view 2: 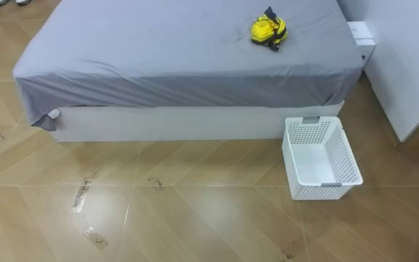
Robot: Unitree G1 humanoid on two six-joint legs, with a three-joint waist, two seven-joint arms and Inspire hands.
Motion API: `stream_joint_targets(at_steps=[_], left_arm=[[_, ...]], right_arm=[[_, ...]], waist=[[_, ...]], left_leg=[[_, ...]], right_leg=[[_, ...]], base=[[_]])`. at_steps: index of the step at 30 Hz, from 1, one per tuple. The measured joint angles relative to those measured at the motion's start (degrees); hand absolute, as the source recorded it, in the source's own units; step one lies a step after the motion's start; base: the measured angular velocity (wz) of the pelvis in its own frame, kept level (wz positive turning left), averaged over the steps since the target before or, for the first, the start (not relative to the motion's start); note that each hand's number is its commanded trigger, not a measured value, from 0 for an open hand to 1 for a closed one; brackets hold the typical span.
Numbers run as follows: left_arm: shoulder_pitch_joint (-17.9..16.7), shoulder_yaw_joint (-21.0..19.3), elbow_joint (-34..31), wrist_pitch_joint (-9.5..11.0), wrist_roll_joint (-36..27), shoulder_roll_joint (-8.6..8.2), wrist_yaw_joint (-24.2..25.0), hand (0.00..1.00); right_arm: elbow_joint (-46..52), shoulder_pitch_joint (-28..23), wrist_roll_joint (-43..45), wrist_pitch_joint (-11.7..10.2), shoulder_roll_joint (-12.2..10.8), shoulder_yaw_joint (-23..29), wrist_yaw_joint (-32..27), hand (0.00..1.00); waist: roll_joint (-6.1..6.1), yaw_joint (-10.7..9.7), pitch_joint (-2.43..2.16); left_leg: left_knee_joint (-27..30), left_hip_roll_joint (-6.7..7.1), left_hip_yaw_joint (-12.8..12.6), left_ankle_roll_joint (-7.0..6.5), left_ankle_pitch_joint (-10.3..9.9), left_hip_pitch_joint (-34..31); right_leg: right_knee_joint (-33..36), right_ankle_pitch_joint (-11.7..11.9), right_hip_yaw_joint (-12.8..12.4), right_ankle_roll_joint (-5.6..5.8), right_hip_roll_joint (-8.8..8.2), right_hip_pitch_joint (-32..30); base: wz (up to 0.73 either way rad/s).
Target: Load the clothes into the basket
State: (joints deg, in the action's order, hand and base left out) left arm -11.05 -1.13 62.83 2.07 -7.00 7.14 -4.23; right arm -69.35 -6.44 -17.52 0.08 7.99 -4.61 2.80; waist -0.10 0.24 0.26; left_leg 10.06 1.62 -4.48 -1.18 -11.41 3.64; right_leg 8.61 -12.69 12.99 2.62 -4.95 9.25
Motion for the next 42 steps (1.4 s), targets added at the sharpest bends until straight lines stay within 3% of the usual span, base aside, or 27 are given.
stream_joint_targets(at_steps=[16,21,25,27,28,29,30,31,33,35,36,37,38,39,40,42], left_arm=[[0.02,-0.95,0.32,-0.3,-0.33,-0.01,1.75,0.0],[0.19,-1.22,0.24,-0.44,-1.4,-0.1,2.05,0.0],[0.38,-3.72,0.18,-0.42,-4.35,-0.21,2.02,0.0],[0.12,-4.44,-0.18,-0.37,-6.39,0.06,1.99,0.0],[-0.09,-4.64,0.15,-0.19,-8.09,0.16,1.97,0.0],[-0.66,-5.1,0.2,0.1,-10.17,0.21,1.94,0.0],[-0.75,-5.22,0.16,0.51,-11.63,0.21,1.94,0.0],[-0.57,-5.03,-0.08,1.21,-13.44,0.05,1.85,0.0],[-0.66,-4.28,-1.32,2.06,-15.88,-0.36,1.4,0.0],[-1.95,-4.36,-0.83,2.58,-16.05,-1.06,0.29,0.0],[-2.58,-4.39,-0.63,2.62,-16.09,-1.2,0.14,0.0],[-3.09,-4.35,0.35,2.59,-16.12,-1.31,0.33,0.0],[-3.23,-4.35,0.59,2.6,-16.09,-1.36,0.43,0.0],[-2.58,-4.47,0.62,3.01,-16.07,-1.13,0.33,0.0],[-2.36,-4.37,0.76,3.29,-16.08,-1.01,0.31,0.0],[-2.28,-4.37,1.39,3.34,-16.02,-0.97,0.78,0.0]], right_arm=[[0.05,-0.35,0.26,0.07,0.35,1.17,2.85,0.0],[0.57,-0.26,1.39,0.14,0.31,1.96,3.64,0.0],[0.36,0.66,2.22,-0.02,0.16,2.0,4.05,0.0],[0.29,0.38,2.01,-0.25,-0.22,2.01,4.18,0.0],[0.34,0.16,2.02,-0.32,-0.26,2.01,4.34,0.0],[0.28,0.14,1.96,-0.6,-0.2,2.0,4.33,0.0],[0.17,0.07,1.76,-0.66,-0.2,1.97,4.27,0.0],[0.15,-0.23,0.89,-0.63,-0.05,1.96,4.08,0.0],[0.18,-0.29,0.43,-0.45,0.36,1.91,3.93,0.0],[0.18,-0.42,0.53,-0.12,0.21,1.82,3.66,0.0],[0.19,-0.51,0.92,0.01,0.21,1.76,3.66,0.0],[0.2,-0.71,1.97,0.04,0.26,1.82,3.63,0.0],[0.23,-0.93,2.43,0.02,0.24,2.18,3.56,0.0],[0.48,-1.03,2.81,-0.09,0.09,2.68,3.39,0.0],[0.54,-1.29,2.85,-0.2,0.21,2.82,3.33,0.0],[0.92,-1.32,2.69,-1.67,-0.03,3.76,2.73,0.0]], waist=[[0.25,-0.03,0.11],[0.62,0.04,0.0],[0.37,0.04,-0.04],[-0.25,0.18,0.18],[-0.49,0.36,0.1],[-0.21,0.28,0.19],[-0.25,0.17,0.29],[-0.51,-0.15,0.17],[-0.93,0.69,0.09],[-1.25,2.7,0.15],[-1.29,2.98,0.16],[-1.64,3.0,0.2],[-2.58,2.74,0.02],[-3.94,2.23,-0.3],[-4.17,2.1,-0.19],[-3.87,2.25,0.0]], left_leg=[[0.26,-0.08,-0.16,-0.1,-0.13,-0.12],[3.59,-1.04,-0.31,0.13,-1.64,-1.96],[13.98,-3.22,-0.65,1.26,-5.3,-7.17],[20.33,-4.43,-2.31,1.33,-5.34,-9.75],[23.9,-5.44,-2.8,1.32,-5.33,-11.29],[30.31,-6.47,-2.6,1.1,-4.53,-14.56],[32.84,-6.71,-2.46,1.03,-4.35,-16.21],[31.16,-5.56,-2.06,0.67,-4.69,-19.01],[21.79,-3.59,-2.61,1.48,-2.77,-23.2],[8.3,-2.82,-3.13,2.1,5.59,-25.7],[6.75,-2.84,-3.18,2.02,7.49,-25.9],[6.45,-2.49,-3.5,1.19,11.16,-26.38],[7.67,-1.03,-4.08,-0.88,13.91,-27.15],[11.39,0.84,-5.16,-2.02,11.75,-28.39],[13.88,1.29,-5.55,-2.4,10.35,-29.22],[21.21,1.24,-7.2,-3.49,3.46,-29.37]], right_leg=[[0.01,0.0,-0.16,0.0,0.04,-0.31],[0.77,-0.08,-0.26,-0.14,0.66,-1.34],[5.44,-3.42,0.24,-1.47,1.76,-3.95],[7.01,-4.85,-0.06,-2.14,1.95,-4.3],[7.2,-5.56,-0.17,-2.99,2.15,-4.01],[7.17,-5.96,-0.18,-3.69,2.72,-2.9],[7.16,-6.21,-0.35,-3.98,2.78,-2.38],[7.35,-7.01,-0.47,-4.13,2.39,-1.83],[7.87,-8.62,-0.63,-2.83,1.16,-2.33],[7.91,-10.01,-2.22,-2.18,-0.8,-1.23],[7.61,-10.38,-2.81,-1.93,-1.16,-0.7],[6.63,-11.23,-3.63,-0.92,-2.17,0.67],[6.02,-11.77,-3.63,0.64,-3.71,1.57],[5.92,-12.56,-3.62,1.86,-5.68,1.81],[6.19,-12.59,-3.57,1.92,-6.05,1.82],[11.71,-10.75,-5.29,3.21,-7.58,1.56]], base=[[0.0],[-0.02],[0.0],[0.06],[0.06],[0.13],[0.3],[0.27],[-0.02],[-0.58],[-0.53],[-0.26],[-0.06],[0.12],[0.05],[-0.14]])
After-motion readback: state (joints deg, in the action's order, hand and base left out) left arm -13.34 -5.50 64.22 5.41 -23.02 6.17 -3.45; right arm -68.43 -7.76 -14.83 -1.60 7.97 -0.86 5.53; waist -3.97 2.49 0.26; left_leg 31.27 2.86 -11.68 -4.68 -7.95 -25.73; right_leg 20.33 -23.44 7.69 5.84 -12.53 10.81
